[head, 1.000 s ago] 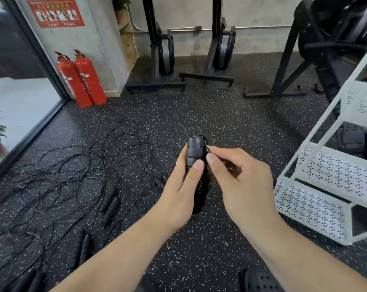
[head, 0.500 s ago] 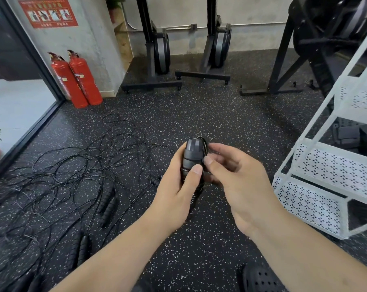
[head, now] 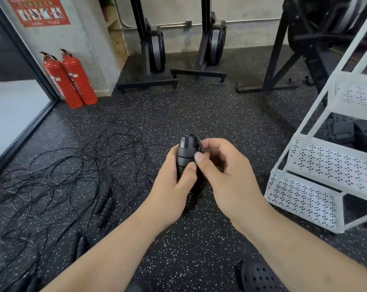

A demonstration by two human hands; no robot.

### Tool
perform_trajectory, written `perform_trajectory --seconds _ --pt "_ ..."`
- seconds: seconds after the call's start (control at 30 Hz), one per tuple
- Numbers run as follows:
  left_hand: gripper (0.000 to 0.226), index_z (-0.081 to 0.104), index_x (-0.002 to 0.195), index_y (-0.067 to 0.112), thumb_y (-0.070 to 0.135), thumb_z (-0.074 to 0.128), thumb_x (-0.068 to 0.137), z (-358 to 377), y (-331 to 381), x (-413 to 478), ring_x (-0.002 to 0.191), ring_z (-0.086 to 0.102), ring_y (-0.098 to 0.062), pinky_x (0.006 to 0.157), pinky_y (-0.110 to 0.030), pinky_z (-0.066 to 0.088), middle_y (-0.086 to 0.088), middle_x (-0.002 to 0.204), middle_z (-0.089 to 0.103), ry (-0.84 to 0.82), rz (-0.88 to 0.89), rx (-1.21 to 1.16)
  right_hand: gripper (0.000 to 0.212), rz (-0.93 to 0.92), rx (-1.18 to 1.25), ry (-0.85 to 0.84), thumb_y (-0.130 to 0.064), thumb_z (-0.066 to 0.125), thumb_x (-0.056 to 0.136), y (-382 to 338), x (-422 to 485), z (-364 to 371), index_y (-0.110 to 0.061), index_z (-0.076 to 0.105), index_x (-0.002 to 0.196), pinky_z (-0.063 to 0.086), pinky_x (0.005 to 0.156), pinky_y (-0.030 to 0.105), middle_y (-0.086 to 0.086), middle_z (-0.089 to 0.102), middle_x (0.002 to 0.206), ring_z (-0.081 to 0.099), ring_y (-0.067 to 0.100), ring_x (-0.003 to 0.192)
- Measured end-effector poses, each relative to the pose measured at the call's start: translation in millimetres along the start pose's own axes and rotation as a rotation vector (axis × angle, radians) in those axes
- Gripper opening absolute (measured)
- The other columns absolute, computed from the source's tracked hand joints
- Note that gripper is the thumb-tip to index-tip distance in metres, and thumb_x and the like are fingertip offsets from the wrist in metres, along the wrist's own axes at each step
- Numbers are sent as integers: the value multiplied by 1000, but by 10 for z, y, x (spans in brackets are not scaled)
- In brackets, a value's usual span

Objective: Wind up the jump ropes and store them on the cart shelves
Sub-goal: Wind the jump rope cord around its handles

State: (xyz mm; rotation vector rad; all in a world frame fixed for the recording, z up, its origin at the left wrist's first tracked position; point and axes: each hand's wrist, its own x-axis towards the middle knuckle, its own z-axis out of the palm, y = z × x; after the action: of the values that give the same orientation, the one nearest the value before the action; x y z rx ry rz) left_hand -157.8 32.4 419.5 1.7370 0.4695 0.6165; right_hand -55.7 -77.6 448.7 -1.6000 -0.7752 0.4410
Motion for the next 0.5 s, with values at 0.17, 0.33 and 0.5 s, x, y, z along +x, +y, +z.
perform_trajectory --seconds 0.17,0.33,0.5 --pt "26 59 128 24 30 50 104 -51 55 -11 78 69 -29 65 -45 60 -11 99 72 -38 -144 -281 22 113 -27 -157 -13 56 108 -57 117 -151 -29 70 112 54 65 23 -5 74 95 64 7 70" --pt "21 55 130 18 22 41 115 -80 78 -24 61 63 -39 53 -41 55 -25 91 69 -57 -228 -387 5 126 -164 -281 -21 69 103 -38 162 -279 -26 66 103 50 64 28 -1 73 88 61 13 61" --pt "26 58 133 18 27 43 114 -77 99 8 76 66 -38 65 -49 60 -17 96 73 -52 -275 -463 11 111 2 -131 -15 79 95 21 133 -196 -21 73 102 52 62 34 6 76 88 61 19 64"
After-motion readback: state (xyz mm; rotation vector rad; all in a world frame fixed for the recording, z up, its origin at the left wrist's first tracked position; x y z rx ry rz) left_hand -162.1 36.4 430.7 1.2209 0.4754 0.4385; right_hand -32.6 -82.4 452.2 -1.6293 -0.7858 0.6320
